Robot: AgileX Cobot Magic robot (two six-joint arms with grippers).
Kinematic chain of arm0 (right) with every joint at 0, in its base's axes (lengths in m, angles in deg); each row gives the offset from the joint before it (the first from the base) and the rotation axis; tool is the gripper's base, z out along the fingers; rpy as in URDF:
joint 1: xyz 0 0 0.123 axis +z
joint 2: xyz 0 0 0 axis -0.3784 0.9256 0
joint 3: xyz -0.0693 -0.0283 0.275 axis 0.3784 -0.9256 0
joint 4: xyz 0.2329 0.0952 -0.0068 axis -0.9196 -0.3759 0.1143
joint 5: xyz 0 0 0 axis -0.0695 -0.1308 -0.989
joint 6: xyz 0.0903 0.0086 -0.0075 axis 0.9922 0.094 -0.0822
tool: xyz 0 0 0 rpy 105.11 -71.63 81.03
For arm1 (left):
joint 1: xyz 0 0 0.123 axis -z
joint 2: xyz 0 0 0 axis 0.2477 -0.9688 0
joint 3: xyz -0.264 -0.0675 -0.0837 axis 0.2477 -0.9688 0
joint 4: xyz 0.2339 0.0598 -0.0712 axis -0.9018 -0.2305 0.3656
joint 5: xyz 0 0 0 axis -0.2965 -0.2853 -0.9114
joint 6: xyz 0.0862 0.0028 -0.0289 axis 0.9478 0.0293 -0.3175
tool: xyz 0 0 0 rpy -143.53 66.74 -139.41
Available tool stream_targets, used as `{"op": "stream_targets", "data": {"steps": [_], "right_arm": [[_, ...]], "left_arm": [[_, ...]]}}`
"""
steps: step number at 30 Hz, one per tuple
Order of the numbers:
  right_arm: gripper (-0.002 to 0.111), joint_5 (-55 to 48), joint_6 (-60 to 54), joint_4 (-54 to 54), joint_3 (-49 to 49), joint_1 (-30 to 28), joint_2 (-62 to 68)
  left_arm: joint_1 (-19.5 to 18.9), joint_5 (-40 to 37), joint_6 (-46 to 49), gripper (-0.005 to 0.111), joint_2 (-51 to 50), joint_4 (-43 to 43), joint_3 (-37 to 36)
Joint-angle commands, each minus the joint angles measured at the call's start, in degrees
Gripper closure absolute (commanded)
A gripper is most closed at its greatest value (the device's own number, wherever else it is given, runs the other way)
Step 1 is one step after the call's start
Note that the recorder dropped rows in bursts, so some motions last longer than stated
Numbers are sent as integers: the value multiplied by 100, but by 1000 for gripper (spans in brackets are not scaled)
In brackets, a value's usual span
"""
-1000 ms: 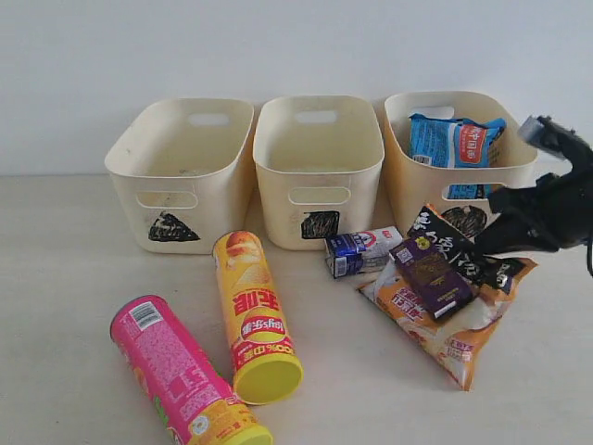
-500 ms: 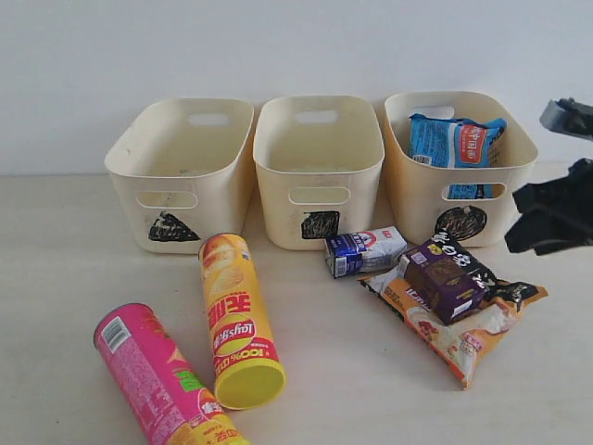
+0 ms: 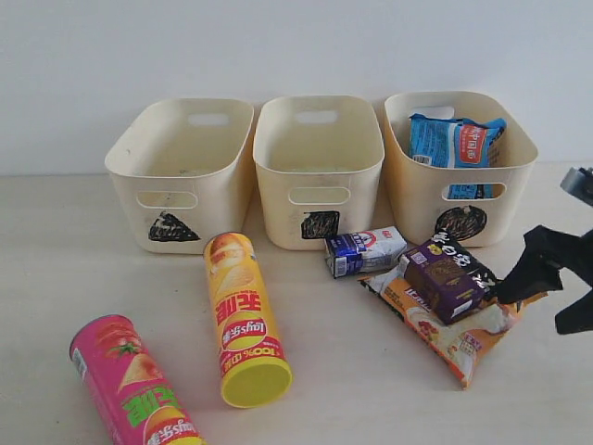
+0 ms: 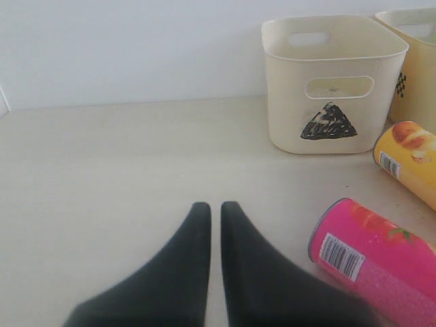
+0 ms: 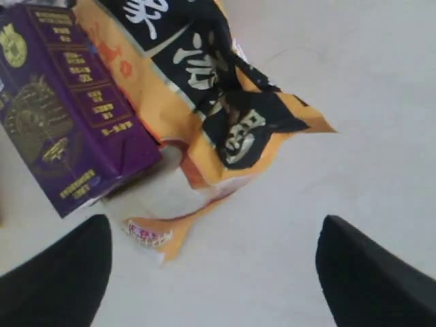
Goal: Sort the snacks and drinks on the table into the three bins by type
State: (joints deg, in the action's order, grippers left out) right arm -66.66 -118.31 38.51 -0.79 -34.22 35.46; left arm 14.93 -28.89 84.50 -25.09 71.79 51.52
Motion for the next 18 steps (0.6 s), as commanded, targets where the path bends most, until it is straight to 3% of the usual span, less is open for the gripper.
{"op": "stream_targets", "data": {"steps": [1,10,18], "right_arm": [[35,-46,-1275,-1434,-192,-232,592],[35,95,-1540,-2043,-192,-141,1006],[36,926,-1829,-2631,-192,508,1028]], "left_arm": [[-8,11,-52,103,21,0,-21],[-8,11,-52,103,21,0,-21],[-8,11,-52,103,21,0,-21]]}}
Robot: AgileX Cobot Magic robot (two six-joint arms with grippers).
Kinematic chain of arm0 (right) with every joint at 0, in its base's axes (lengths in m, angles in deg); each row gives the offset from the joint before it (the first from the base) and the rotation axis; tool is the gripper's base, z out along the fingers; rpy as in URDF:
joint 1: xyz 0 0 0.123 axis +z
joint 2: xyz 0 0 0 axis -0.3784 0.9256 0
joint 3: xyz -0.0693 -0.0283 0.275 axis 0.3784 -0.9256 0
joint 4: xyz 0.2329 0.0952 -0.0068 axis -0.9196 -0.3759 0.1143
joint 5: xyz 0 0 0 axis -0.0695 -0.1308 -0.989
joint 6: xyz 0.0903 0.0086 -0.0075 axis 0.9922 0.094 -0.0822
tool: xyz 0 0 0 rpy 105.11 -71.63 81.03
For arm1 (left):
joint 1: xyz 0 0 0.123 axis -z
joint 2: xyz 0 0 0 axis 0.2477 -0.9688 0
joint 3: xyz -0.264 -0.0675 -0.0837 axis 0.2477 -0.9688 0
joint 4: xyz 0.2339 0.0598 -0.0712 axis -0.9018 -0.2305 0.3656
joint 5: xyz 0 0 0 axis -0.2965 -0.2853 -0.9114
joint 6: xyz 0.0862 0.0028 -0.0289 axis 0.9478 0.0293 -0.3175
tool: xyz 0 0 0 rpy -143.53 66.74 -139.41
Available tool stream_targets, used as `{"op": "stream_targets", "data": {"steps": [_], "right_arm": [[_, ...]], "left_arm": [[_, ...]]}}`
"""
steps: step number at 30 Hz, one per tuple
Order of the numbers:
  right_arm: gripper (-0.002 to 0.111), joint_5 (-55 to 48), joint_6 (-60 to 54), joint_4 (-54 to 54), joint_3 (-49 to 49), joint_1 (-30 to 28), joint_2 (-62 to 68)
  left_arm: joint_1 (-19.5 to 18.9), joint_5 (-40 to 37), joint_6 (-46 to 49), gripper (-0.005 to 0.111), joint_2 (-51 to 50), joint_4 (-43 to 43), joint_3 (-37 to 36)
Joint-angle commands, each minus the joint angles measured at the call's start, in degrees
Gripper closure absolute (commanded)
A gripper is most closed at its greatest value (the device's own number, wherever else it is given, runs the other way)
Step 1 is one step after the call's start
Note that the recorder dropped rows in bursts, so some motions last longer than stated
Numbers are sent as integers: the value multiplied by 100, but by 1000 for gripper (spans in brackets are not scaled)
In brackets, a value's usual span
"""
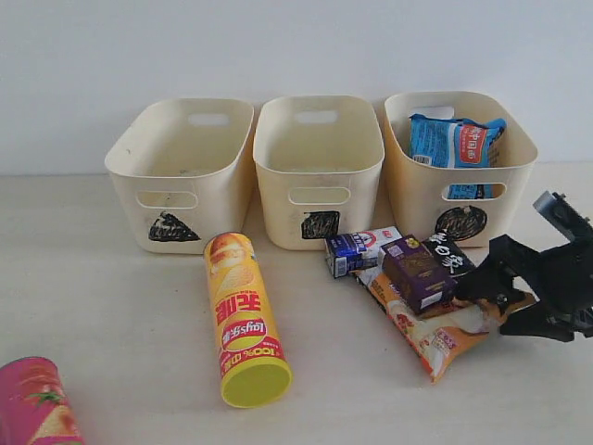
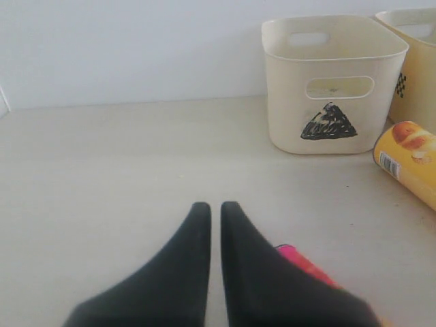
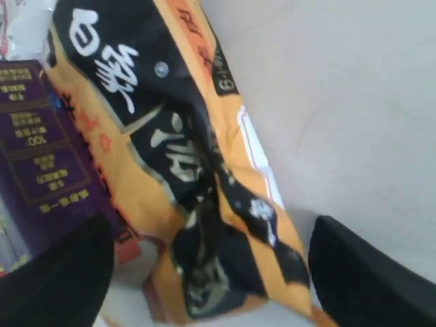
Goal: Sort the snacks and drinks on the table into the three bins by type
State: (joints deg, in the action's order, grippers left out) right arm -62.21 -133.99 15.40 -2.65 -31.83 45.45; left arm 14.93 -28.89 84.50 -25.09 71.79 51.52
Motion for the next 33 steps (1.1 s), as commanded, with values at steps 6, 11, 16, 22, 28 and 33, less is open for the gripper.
{"op": "stream_targets", "data": {"steps": [6,11,16,22,28,33], "right_arm": [[73,571,-543,-599,-6,484,30],[108,603,-978,-853,-6,431,5],[109,861,-1628,-1497,-6,316,-409],[109,1139,-1918,-1767,109,326,-1266],[109,846,-1918,-1744,380,326,-1891],[109,568,-1691,-1744,764,326,-2204]], "left_arm": [[-8,11,-52,103,21,0,-21],[-8,11,-52,103,21,0,-21],[-8,11,-52,103,21,0,-21],[-8,11,-52,103,21,0,-21],[-8,11,-52,103,21,0,-21],[-8,11,-52,103,21,0,-21]]}}
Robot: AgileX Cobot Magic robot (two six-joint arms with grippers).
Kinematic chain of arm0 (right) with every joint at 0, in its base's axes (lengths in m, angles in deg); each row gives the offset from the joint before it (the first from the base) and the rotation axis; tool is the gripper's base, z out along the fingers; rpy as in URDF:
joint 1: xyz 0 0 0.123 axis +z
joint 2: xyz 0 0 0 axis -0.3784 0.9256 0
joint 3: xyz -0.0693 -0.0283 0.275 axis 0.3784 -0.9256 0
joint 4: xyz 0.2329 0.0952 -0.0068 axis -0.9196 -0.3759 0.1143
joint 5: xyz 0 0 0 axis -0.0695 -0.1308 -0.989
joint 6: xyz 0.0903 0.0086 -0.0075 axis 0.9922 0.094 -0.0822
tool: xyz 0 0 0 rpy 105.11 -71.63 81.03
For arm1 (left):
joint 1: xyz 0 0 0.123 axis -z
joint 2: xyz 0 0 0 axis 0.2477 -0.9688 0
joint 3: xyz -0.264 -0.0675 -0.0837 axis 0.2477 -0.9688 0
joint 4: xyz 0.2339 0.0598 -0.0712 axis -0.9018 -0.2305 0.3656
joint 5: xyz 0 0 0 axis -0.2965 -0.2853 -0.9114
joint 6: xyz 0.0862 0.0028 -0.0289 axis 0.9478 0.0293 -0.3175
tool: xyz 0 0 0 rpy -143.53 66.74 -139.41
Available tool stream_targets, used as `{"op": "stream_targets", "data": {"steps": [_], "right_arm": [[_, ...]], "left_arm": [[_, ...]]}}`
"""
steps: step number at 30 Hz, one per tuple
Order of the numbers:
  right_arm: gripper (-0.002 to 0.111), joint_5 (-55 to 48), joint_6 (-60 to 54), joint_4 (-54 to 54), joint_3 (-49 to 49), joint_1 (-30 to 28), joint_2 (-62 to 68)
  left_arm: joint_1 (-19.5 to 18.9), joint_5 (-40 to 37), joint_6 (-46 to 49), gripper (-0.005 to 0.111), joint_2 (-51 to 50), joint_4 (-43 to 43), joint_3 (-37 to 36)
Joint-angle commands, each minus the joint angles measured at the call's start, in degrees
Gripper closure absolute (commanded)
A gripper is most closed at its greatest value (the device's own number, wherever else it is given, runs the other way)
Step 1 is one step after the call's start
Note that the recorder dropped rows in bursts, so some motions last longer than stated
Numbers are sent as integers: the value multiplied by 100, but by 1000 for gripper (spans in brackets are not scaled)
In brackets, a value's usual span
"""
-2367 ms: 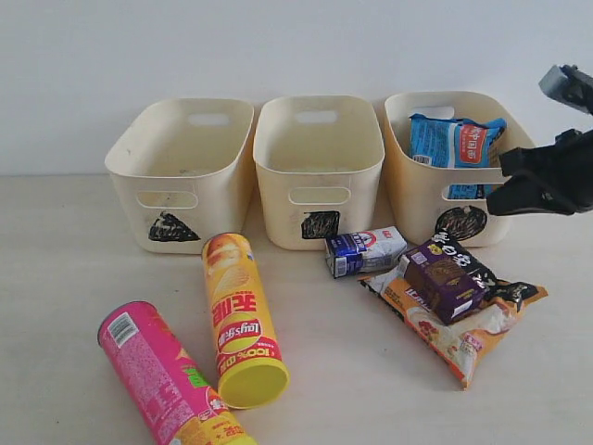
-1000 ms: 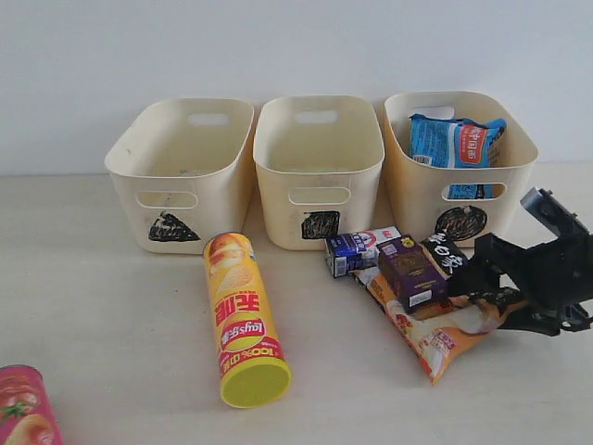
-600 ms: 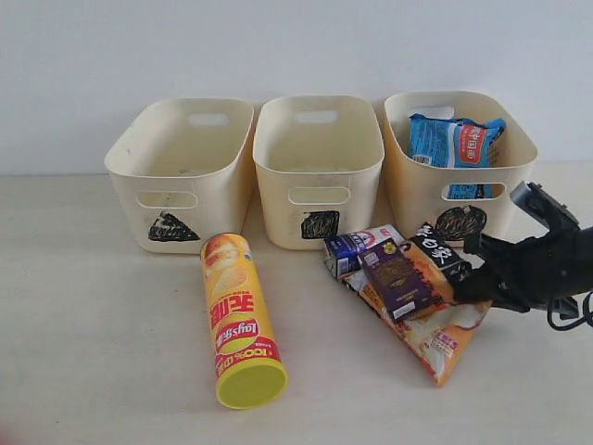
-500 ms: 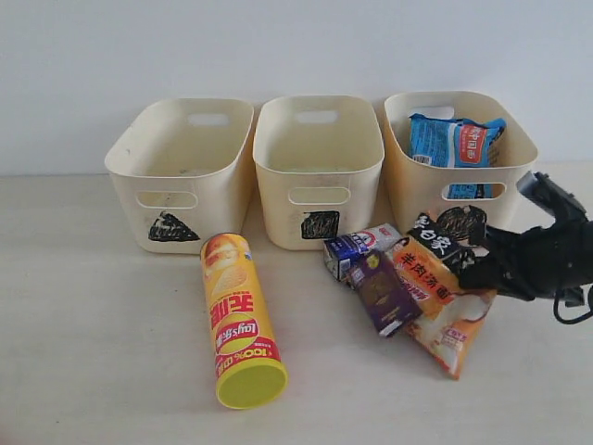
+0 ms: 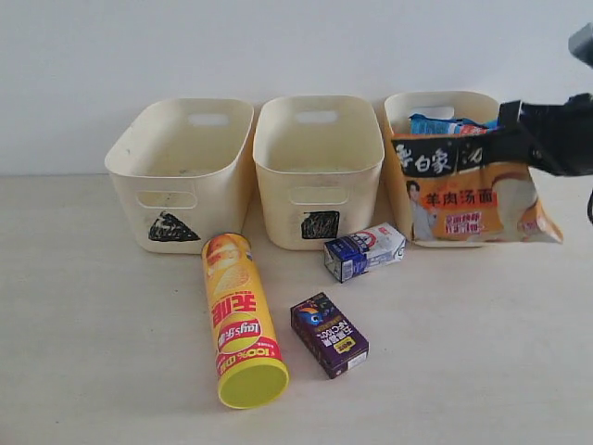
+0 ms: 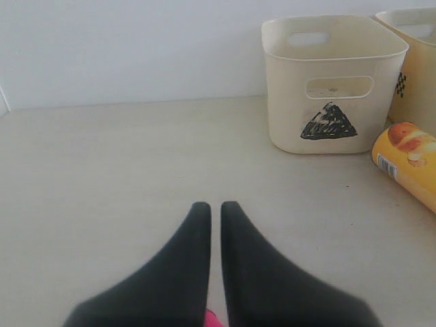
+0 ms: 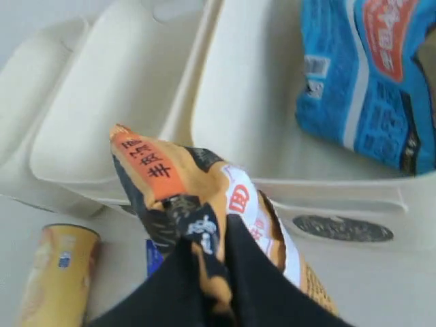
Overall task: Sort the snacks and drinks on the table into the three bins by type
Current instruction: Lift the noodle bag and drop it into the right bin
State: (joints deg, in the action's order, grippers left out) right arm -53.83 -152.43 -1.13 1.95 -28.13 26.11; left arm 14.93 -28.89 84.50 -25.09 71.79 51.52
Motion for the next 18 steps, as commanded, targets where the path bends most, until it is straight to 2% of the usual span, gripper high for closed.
{"op": "stream_targets", "data": {"steps": [1,9,15,18], "right_arm": [[109,-270,194,-92,397,-44,-303],[109,369,536,-103,1580,-44,-11],[109,548,822,-251,3473,-44,1768],[105,414,1235,-239,3991,-34,2500]], "left_arm": [[-8,11,-52,103,21,0,-21],[-8,11,-52,103,21,0,-21],[-8,11,-52,103,21,0,-21],[-8,11,-52,103,21,0,-21]]}}
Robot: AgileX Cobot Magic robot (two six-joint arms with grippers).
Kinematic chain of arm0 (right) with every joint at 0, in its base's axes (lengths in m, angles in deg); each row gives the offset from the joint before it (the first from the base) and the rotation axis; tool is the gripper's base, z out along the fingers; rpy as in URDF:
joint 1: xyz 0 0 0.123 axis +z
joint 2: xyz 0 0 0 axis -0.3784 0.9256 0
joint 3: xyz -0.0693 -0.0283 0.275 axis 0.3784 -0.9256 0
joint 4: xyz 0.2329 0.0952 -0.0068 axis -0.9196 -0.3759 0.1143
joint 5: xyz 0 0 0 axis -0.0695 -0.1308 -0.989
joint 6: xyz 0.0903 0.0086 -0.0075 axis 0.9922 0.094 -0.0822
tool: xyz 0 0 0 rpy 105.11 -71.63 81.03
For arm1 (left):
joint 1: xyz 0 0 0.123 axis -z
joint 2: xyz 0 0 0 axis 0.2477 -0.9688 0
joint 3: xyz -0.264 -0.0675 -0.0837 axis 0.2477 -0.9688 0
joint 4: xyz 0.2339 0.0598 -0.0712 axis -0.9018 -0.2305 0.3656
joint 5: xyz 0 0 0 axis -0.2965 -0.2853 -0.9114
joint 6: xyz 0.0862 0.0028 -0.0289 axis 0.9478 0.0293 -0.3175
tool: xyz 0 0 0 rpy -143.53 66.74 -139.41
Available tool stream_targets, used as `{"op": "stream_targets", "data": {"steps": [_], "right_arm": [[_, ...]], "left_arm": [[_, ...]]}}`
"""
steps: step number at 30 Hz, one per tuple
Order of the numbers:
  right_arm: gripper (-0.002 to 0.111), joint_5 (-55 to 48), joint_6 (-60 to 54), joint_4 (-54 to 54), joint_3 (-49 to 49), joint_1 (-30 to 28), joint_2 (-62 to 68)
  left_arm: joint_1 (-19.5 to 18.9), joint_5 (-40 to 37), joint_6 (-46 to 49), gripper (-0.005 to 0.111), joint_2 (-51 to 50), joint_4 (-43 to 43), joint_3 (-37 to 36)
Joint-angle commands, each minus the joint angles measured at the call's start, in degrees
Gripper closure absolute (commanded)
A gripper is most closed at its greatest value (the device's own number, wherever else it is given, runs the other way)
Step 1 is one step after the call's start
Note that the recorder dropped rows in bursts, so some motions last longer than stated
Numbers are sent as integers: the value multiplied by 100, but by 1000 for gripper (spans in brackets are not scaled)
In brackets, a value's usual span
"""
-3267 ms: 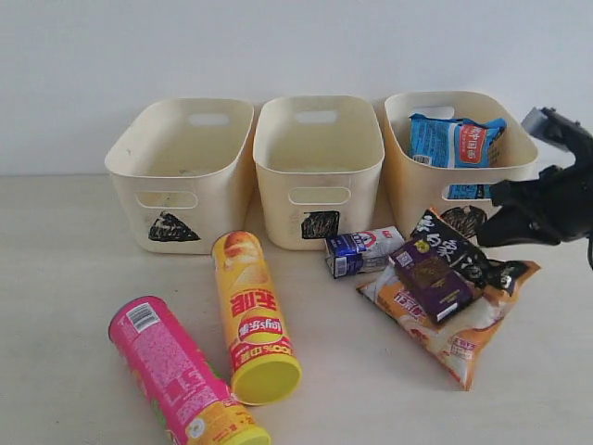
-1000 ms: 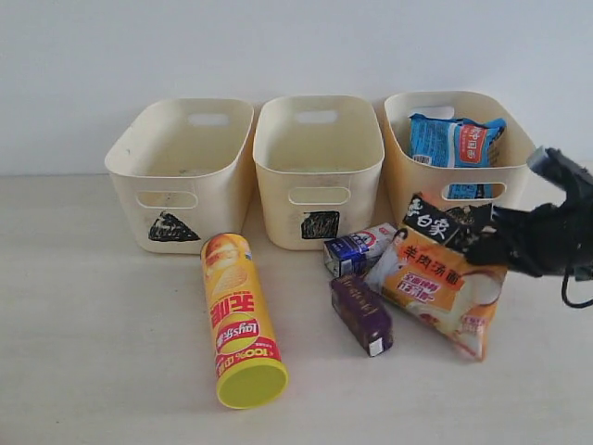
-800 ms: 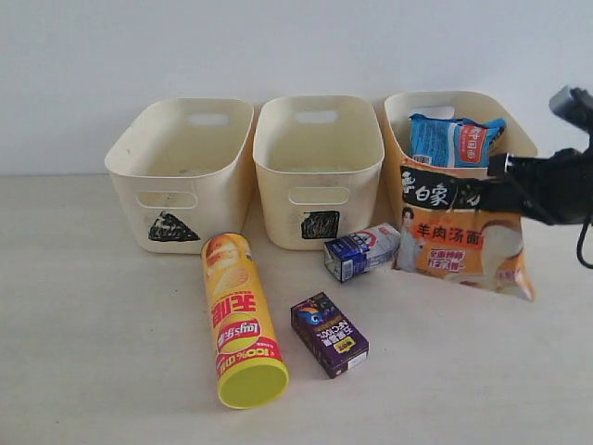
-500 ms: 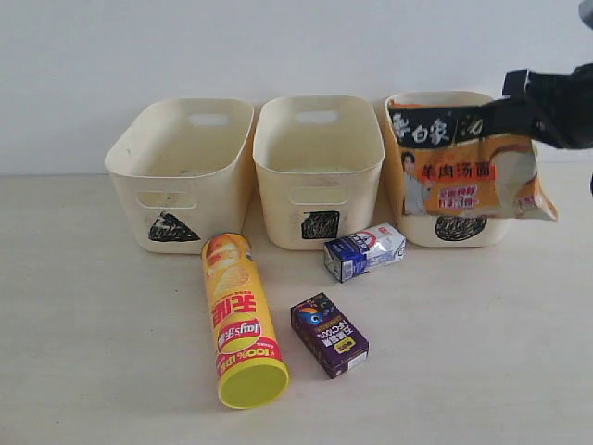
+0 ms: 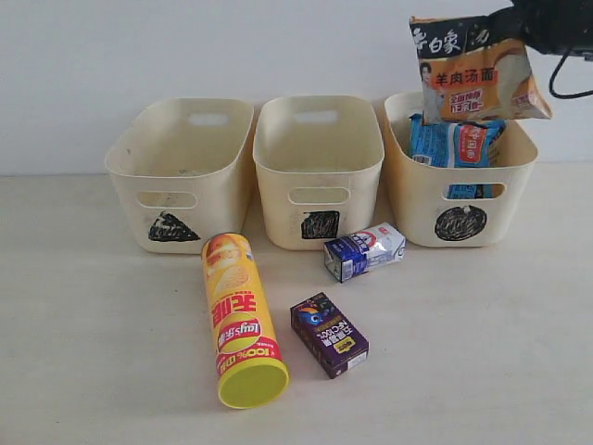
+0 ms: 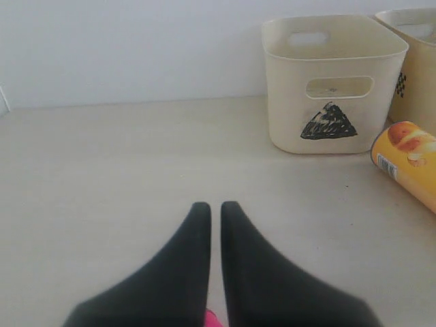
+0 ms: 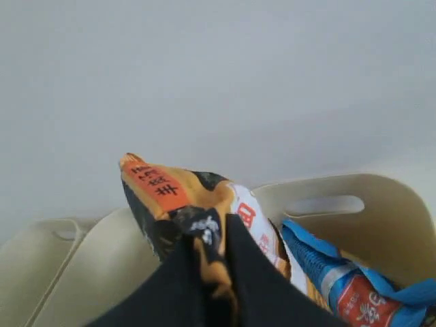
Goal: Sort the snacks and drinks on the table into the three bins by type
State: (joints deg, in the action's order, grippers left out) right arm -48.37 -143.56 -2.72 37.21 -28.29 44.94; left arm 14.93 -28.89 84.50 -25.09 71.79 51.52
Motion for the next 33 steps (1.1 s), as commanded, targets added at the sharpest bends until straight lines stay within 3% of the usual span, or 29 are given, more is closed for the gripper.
{"op": "stream_targets", "data": {"steps": [1,5,6,8,10,14,17,19,25,33], "right_arm": [[94,-290,463,-80,584,-18,926],[36,-246,523,46,633,-18,1264],[29,-163,523,215,633,-18,1251],[35,-47,523,743,633,-18,1061],[50,26,757,1774,633,-18,773],[108,-207,3015,5375,633,-18,-32],[108,-904,4600,7644,633,-18,-566],[108,-1349,5198,8242,633,-29,-784],[108,-2147,5649,8728,141,-29,-1506],[108,-1017,5879,8651,-1916,-29,-3422]], "left_arm": [[-8,11,-52,103,21,0,-21],[-8,11,-52,103,21,0,-21],[-8,11,-52,103,21,0,-21],[-8,11,-52,103,21,0,-21],[-8,11,-52,103,21,0,-21],[-8,11,-52,103,21,0,-21],[-8,11,-52,103,21,0,-21],[-8,11,-52,103,21,0,-21],[-8,11,-52,103,21,0,-21],[-8,11,-52,103,21,0,-21]]}}
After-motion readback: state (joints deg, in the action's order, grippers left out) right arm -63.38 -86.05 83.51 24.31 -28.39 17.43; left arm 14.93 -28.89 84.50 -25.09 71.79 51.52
